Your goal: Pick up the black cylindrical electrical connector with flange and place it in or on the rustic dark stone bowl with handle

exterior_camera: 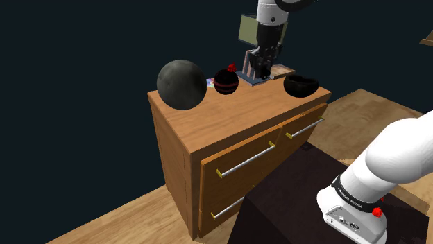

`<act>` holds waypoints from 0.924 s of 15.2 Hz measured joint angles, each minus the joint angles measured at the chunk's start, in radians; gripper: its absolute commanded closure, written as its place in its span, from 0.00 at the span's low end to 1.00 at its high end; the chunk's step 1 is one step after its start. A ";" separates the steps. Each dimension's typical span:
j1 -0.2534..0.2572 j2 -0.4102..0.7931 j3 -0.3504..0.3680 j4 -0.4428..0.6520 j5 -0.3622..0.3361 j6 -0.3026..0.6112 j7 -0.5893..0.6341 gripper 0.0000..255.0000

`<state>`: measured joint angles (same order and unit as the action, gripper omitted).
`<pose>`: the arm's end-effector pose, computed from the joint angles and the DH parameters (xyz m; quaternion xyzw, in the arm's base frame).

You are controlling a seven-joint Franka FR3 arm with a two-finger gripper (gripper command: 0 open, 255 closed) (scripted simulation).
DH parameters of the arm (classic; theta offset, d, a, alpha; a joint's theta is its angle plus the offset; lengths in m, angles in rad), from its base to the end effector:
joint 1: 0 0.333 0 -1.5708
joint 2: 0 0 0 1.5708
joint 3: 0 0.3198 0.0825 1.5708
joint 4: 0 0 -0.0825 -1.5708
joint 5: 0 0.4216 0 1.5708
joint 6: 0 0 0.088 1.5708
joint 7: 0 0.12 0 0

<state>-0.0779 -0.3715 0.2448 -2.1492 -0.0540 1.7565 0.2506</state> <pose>0.4706 0.0834 0.5283 0.9964 -0.0450 -0.0015 0.0722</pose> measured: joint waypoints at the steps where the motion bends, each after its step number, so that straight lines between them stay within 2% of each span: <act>1: -0.009 0.001 -0.016 -0.001 -0.007 0.004 -0.022 1.00; 7: -0.062 -0.042 -0.122 -0.052 -0.043 0.027 -0.167 1.00; 14: -0.131 -0.022 -0.249 -0.042 -0.095 0.060 -0.339 1.00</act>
<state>-0.2085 -0.3931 -0.0046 -2.1913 -0.1489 1.8168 -0.0881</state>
